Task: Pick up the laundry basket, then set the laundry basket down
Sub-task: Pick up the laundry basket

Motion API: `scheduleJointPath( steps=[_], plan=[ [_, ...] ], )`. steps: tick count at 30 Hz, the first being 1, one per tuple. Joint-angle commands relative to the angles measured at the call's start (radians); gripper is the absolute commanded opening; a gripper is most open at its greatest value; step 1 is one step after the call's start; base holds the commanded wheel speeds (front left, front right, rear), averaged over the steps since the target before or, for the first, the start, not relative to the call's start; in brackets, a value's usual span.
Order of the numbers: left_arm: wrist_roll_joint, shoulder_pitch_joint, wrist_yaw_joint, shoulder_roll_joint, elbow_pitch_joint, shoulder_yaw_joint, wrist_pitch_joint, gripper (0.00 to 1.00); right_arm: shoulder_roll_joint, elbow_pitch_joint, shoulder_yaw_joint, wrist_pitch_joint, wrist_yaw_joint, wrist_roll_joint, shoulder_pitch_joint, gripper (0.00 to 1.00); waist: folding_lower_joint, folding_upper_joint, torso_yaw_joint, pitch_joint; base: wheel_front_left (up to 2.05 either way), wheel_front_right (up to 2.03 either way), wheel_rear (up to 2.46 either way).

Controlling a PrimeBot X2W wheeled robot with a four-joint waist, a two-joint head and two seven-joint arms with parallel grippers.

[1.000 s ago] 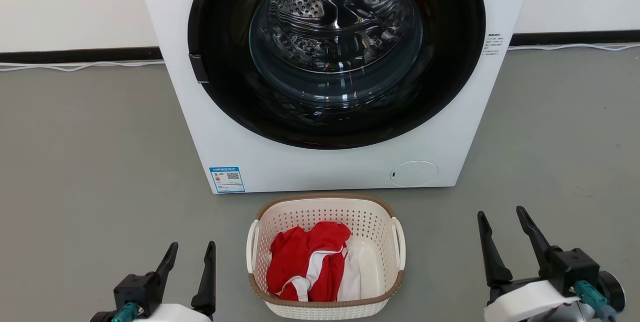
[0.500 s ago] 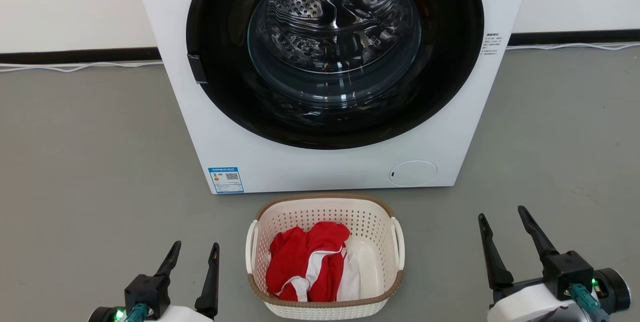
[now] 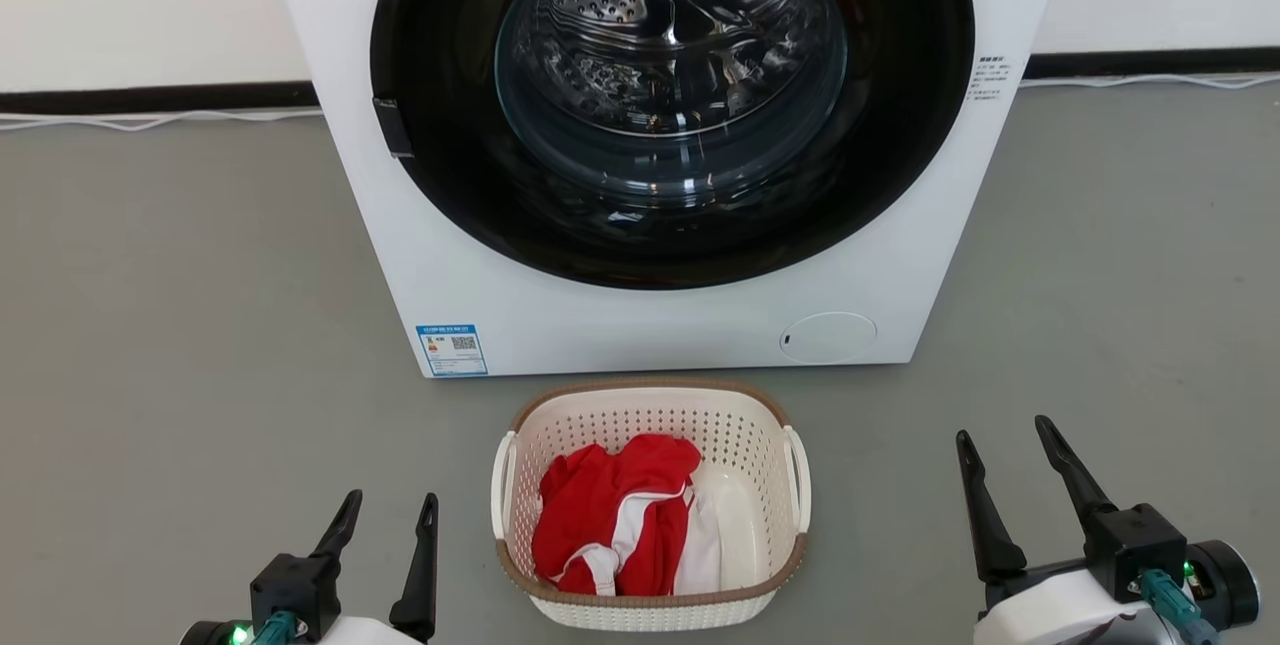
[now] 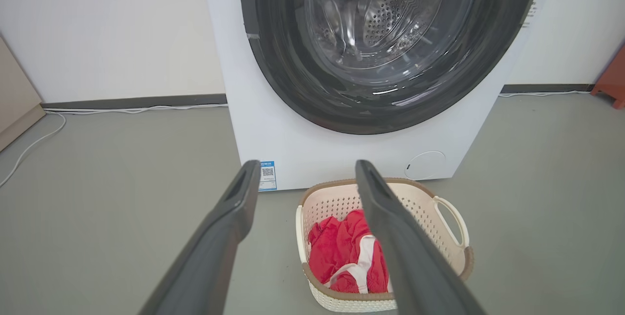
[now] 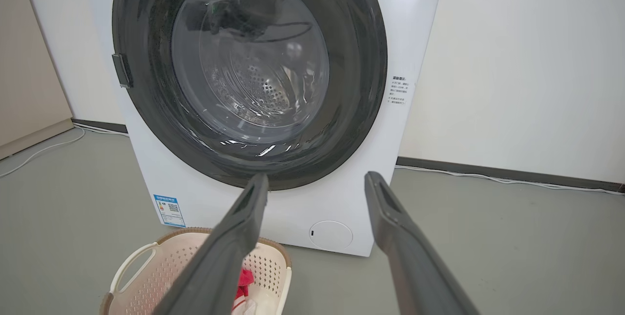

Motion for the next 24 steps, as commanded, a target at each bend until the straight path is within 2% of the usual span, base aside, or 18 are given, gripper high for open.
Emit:
scheduleJointPath(
  steps=[1,8,24],
  plan=[
    [0.0,-0.037,-0.001,0.006,-0.021,0.031,-0.014,1.0,-0.004,-0.021,0.025,-0.014,0.007,0.011,-0.033,1.0,0.0,0.0,0.0,0.007,0.0,0.0,0.0],
    [-0.015,-0.093,-0.001,0.006,-0.001,0.022,-0.014,1.0,-0.004,0.016,0.02,-0.014,0.007,0.022,-0.09,1.0,0.0,0.0,-0.004,0.084,0.0,0.0,0.0],
    [-0.052,-0.333,0.027,0.006,0.217,-0.039,-0.014,1.0,-0.004,0.313,0.004,-0.011,0.007,0.008,-0.356,1.0,0.0,0.0,-0.017,0.309,0.0,0.0,0.0]
  ],
)
